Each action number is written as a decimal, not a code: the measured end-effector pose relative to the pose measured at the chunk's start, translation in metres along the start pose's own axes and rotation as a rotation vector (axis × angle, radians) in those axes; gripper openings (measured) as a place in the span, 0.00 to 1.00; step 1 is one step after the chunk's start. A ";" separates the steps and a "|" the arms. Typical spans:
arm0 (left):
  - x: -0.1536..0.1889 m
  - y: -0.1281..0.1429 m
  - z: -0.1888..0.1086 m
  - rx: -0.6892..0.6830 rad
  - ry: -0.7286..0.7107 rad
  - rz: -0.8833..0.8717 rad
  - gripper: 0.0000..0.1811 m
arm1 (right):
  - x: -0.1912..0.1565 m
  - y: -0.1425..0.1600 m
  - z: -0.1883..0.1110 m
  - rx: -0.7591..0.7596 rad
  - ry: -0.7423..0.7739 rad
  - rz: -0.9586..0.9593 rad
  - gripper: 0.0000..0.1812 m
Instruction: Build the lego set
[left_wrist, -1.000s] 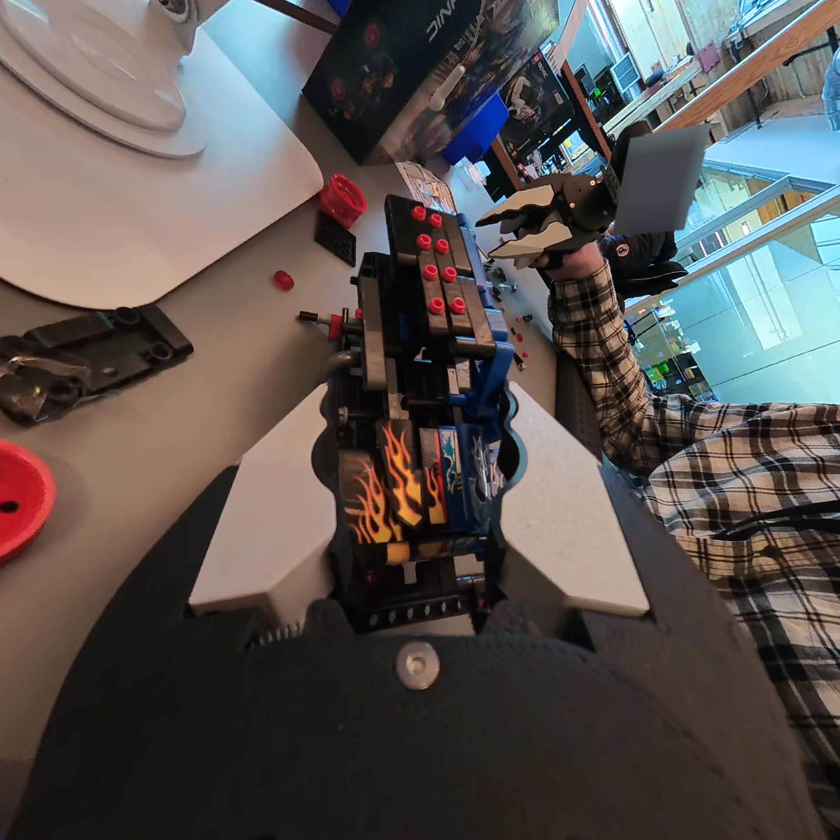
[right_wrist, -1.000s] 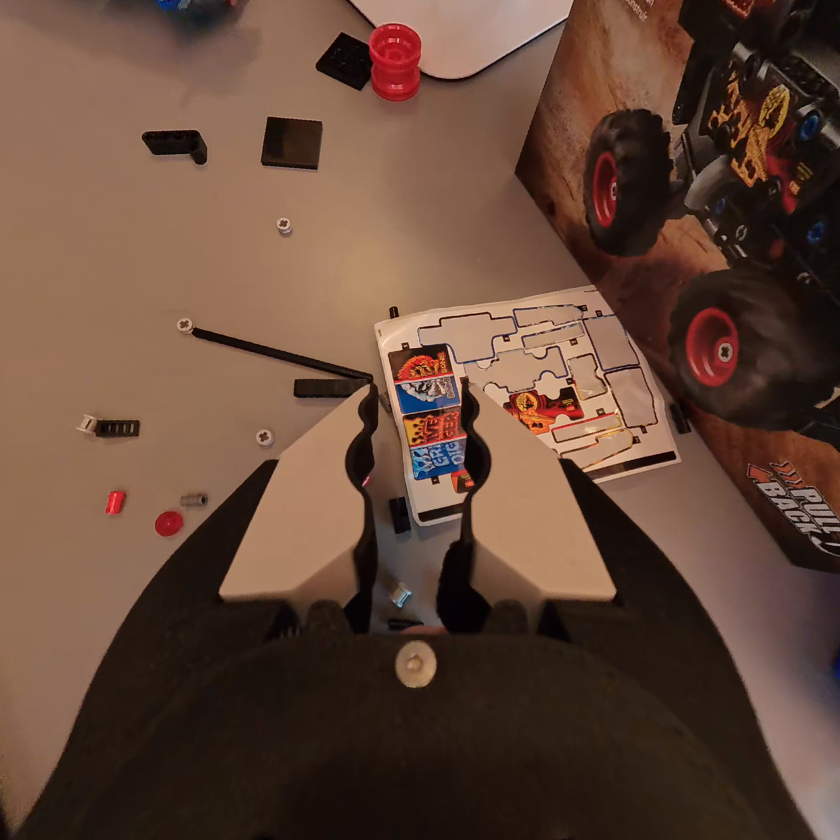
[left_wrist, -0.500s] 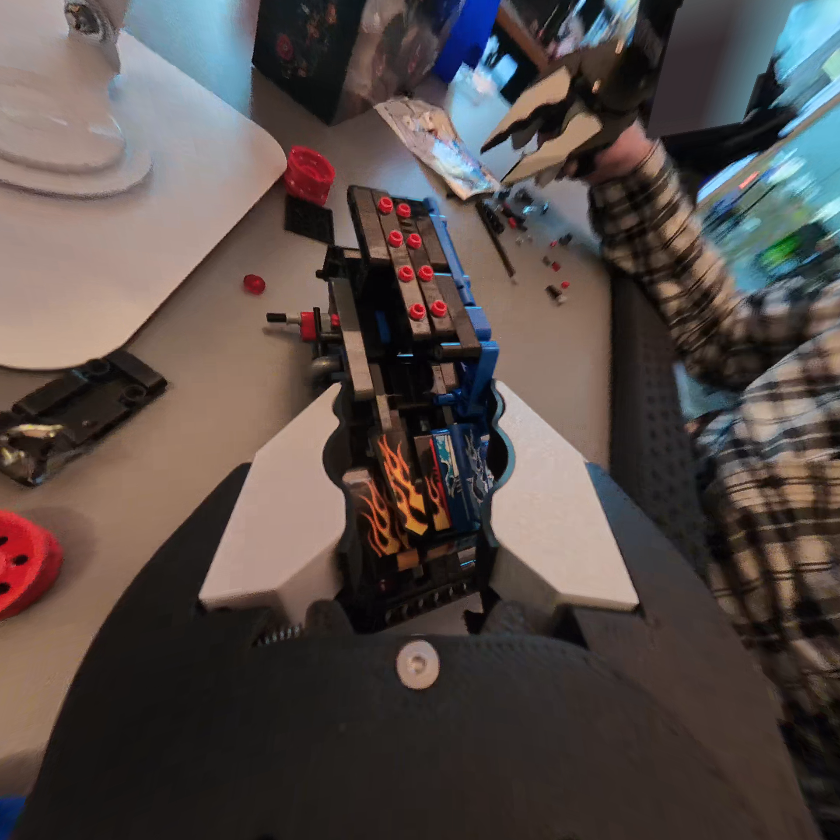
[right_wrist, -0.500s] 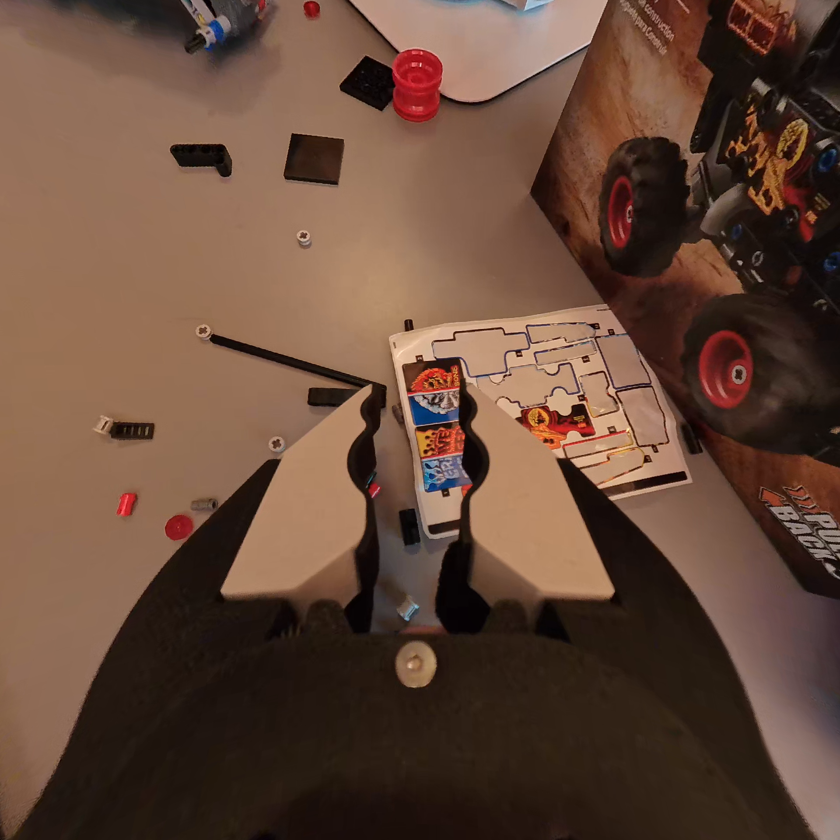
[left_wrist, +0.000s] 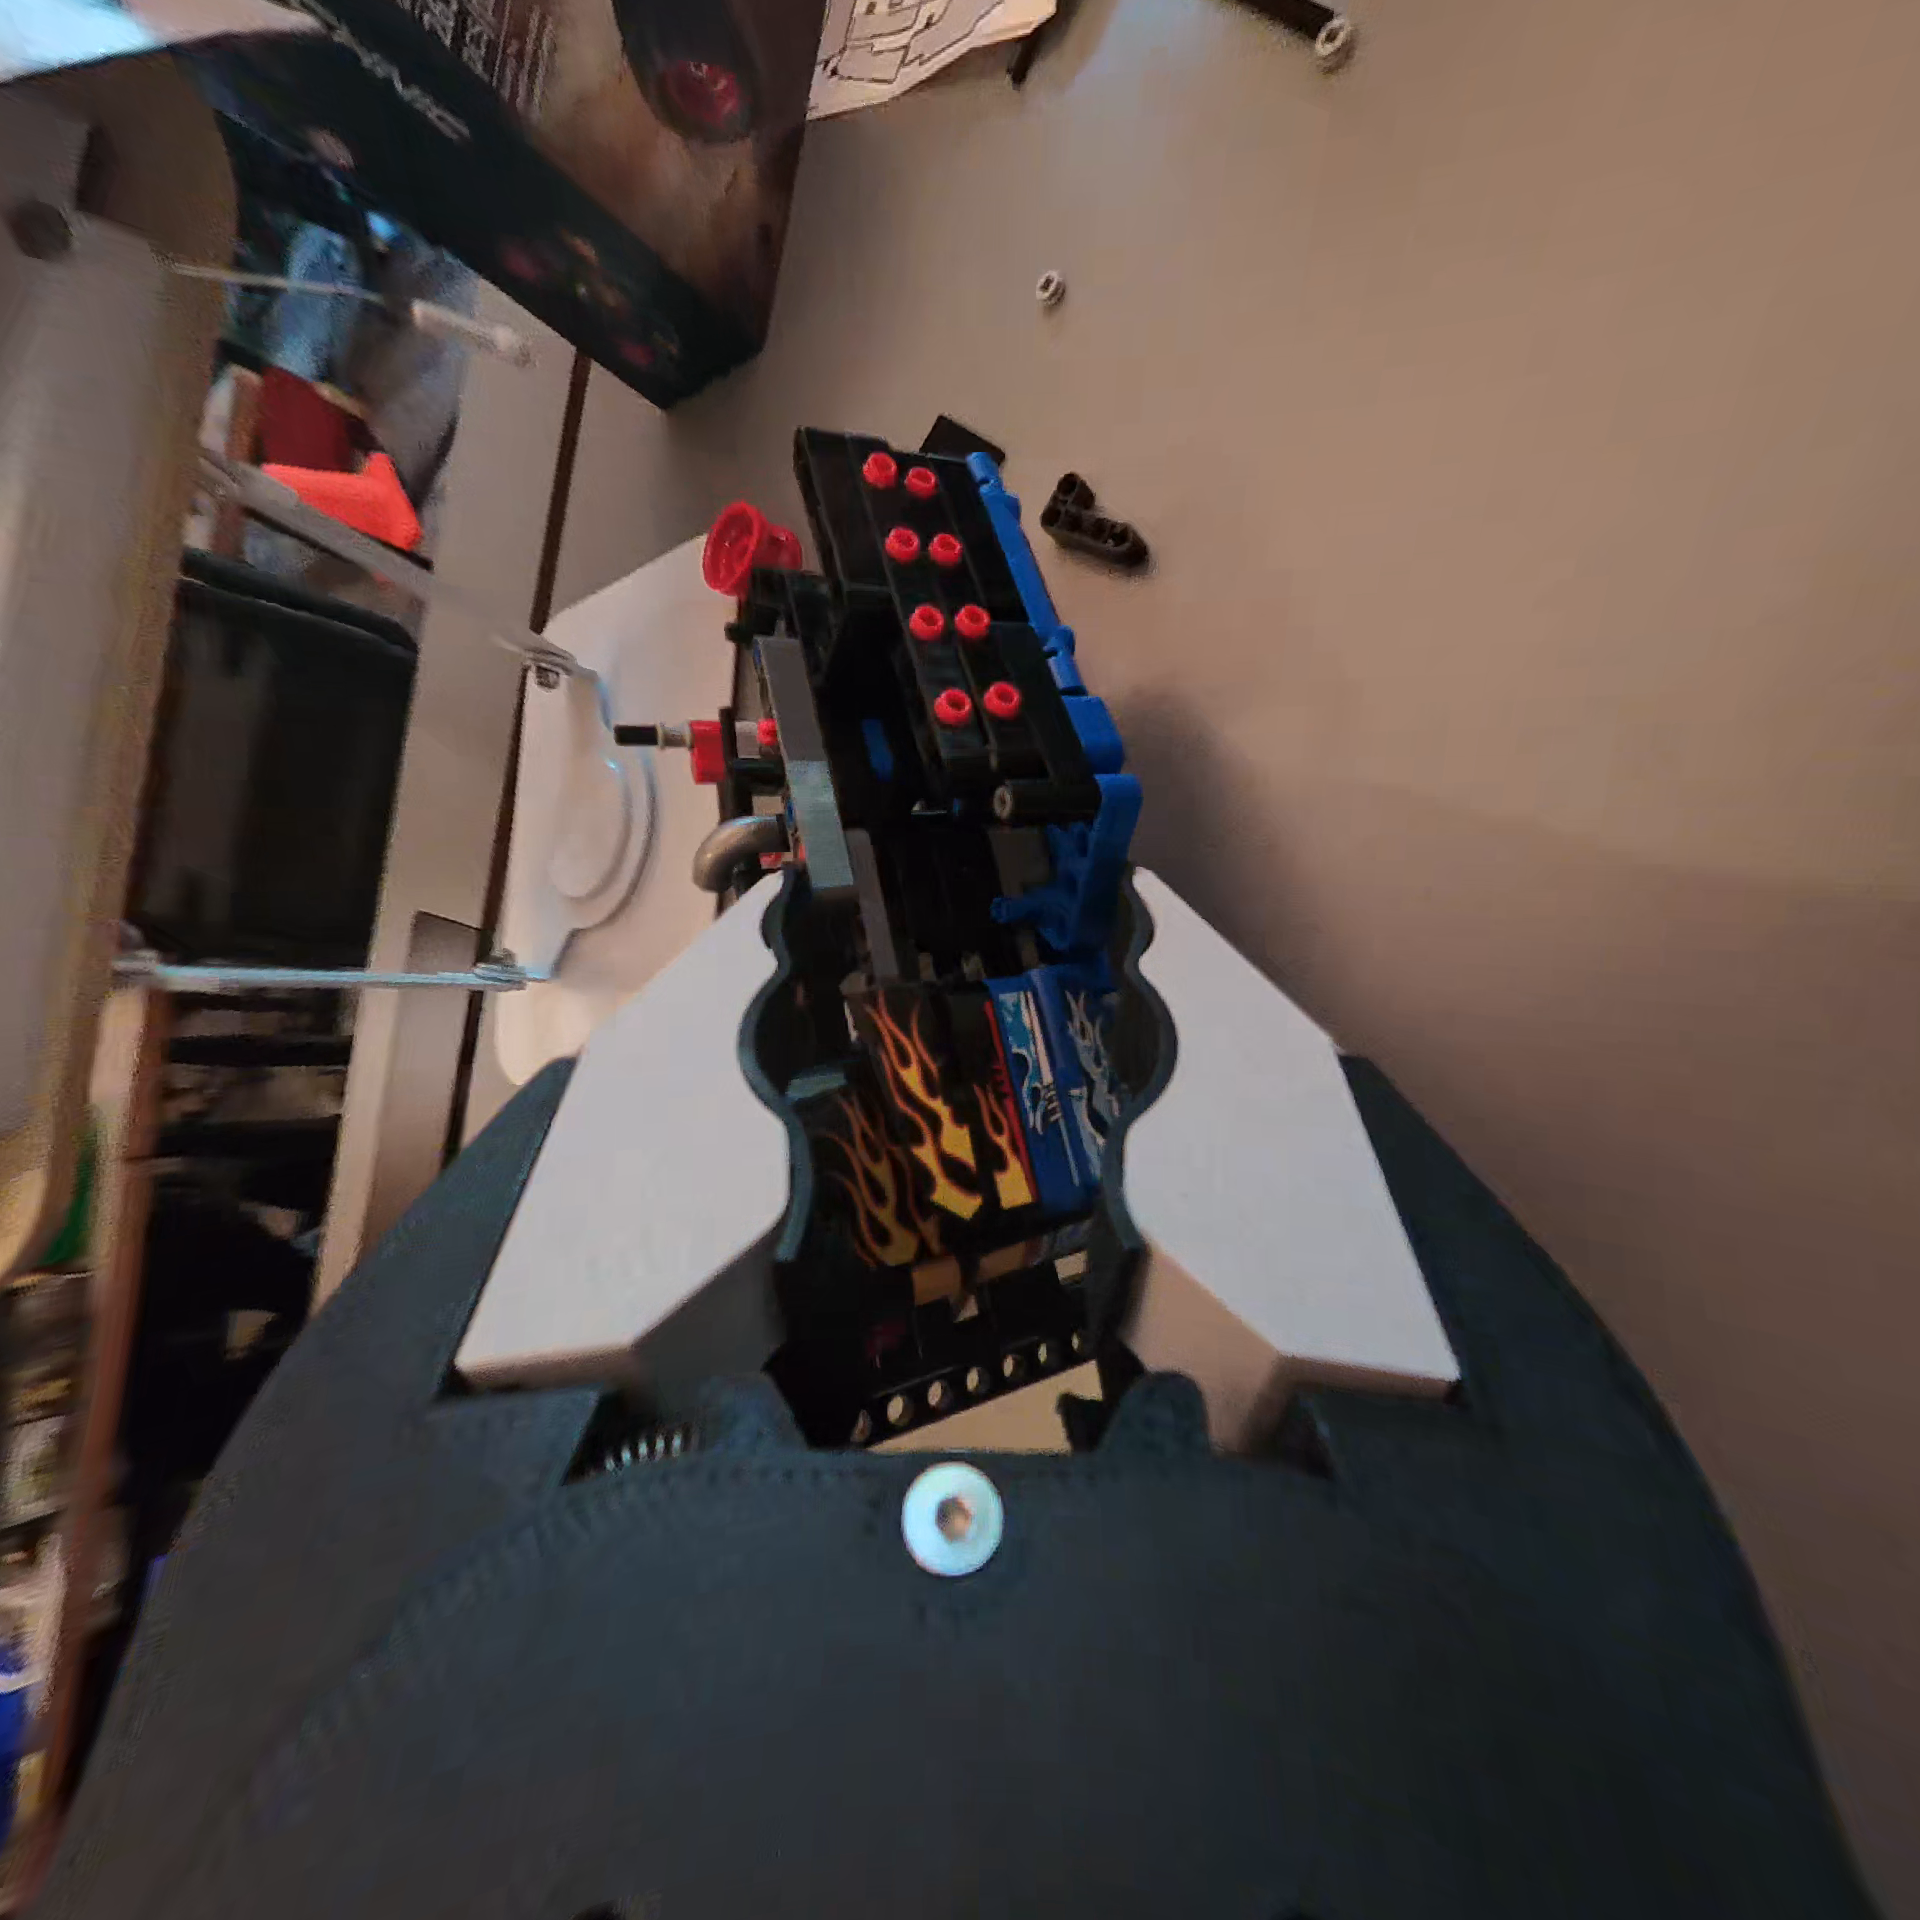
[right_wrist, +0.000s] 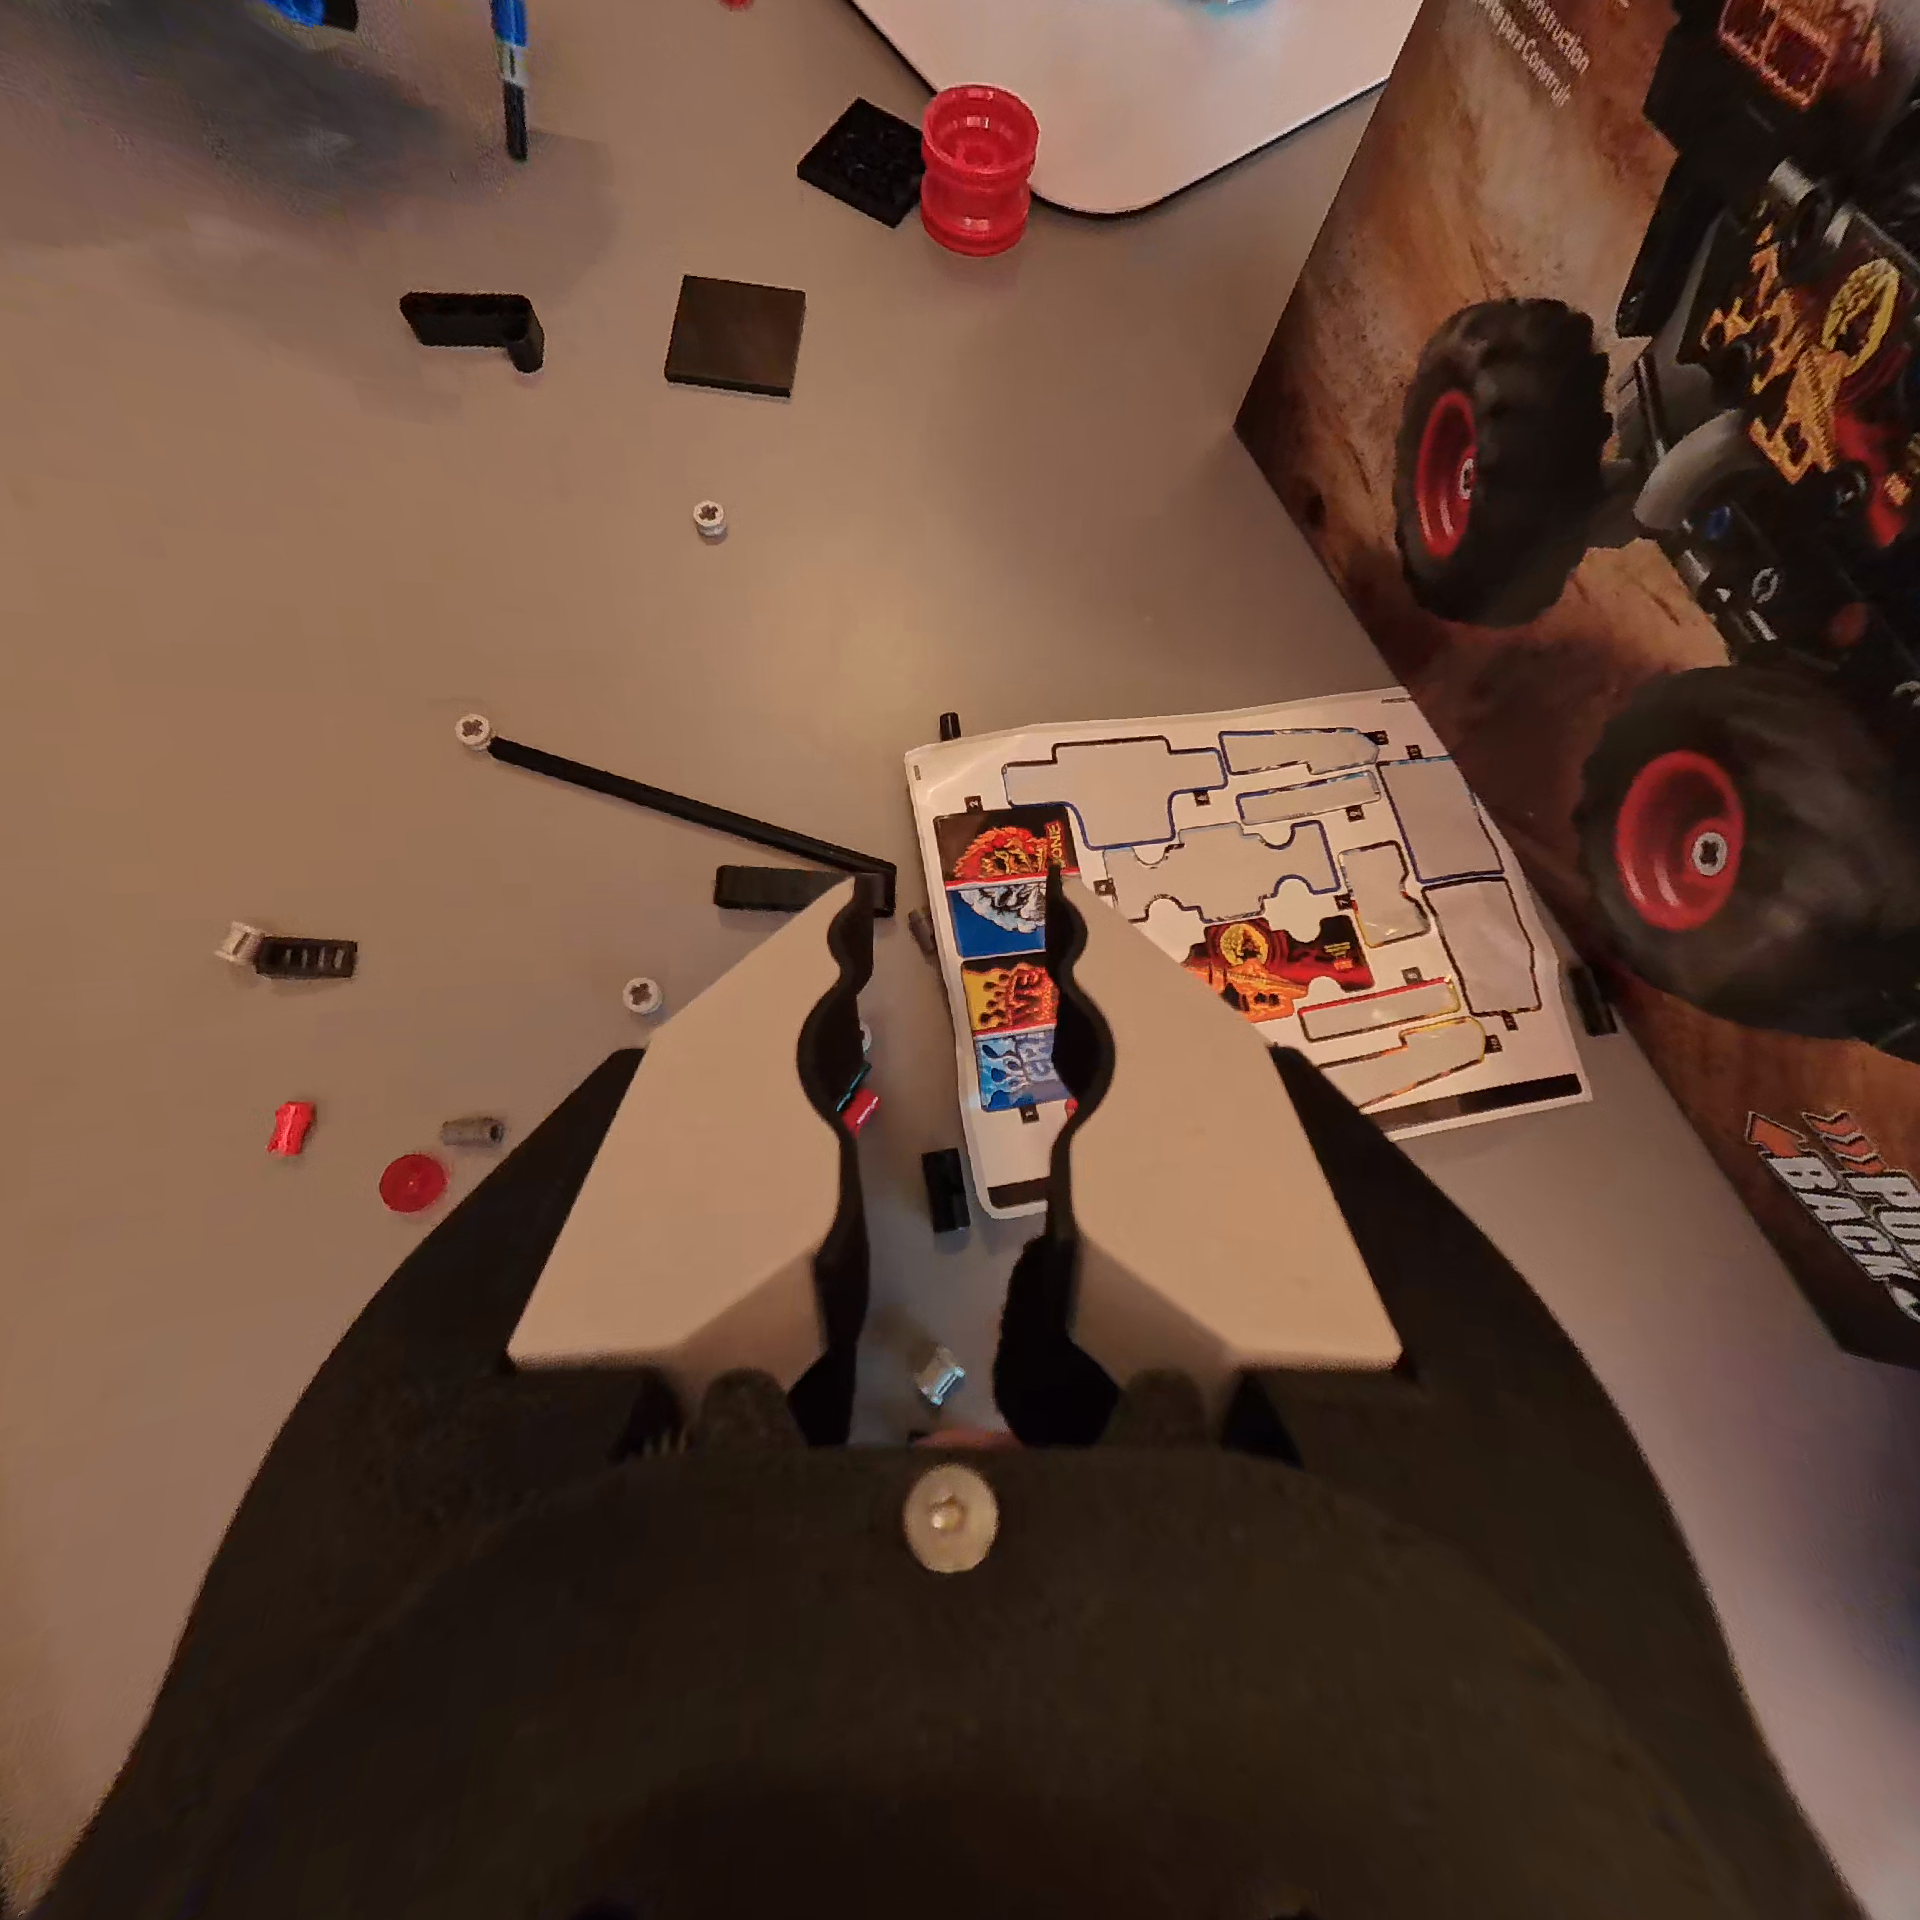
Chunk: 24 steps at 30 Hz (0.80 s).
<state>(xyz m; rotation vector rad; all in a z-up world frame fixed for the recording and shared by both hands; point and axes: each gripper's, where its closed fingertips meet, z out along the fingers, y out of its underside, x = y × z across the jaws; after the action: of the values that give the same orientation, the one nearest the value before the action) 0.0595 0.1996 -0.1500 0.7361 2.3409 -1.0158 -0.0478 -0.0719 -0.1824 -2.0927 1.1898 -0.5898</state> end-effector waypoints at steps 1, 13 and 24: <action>0.002 -0.001 0.000 -0.005 -0.021 0.029 0.31 | 0.000 0.001 0.001 -0.004 -0.001 0.000 0.17; 0.000 -0.007 0.001 0.031 -0.026 -0.060 0.31 | 0.003 0.002 0.000 0.006 0.011 0.004 0.17; -0.004 -0.005 0.000 0.025 0.049 -0.404 0.31 | 0.006 -0.001 -0.005 0.039 0.029 0.009 0.18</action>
<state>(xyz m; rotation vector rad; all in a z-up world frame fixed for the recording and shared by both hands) 0.0590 0.1956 -0.1454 0.3010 2.5846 -1.2032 -0.0478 -0.0781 -0.1778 -2.0514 1.1944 -0.6358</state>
